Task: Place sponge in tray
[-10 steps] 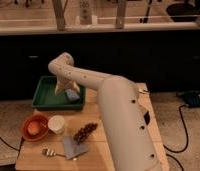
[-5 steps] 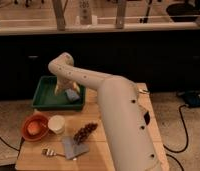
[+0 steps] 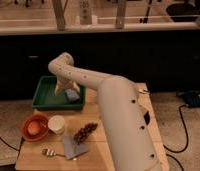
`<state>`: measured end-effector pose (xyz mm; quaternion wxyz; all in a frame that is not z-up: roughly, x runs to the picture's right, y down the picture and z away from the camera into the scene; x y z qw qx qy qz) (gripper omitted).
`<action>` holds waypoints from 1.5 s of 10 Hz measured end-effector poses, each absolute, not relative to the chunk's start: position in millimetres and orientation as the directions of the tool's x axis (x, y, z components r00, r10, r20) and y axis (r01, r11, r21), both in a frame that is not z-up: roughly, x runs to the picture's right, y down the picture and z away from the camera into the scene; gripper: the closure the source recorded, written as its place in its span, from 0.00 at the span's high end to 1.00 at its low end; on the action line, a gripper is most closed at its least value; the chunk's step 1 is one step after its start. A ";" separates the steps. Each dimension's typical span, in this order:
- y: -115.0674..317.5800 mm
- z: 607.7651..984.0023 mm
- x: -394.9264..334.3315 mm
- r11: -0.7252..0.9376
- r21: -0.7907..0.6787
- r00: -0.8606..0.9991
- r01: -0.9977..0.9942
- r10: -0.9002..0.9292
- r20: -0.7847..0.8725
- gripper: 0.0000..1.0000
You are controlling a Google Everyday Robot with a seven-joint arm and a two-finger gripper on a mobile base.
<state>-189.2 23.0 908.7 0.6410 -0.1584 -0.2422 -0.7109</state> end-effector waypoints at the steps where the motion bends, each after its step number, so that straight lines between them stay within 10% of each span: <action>1: 23.0 908.7 -189.2 -0.061 0.141 -0.128 0.988 -0.835 0.536 0.80; 15: 23.0 908.7 -189.2 -0.061 0.141 -0.128 0.988 -0.835 0.536 0.80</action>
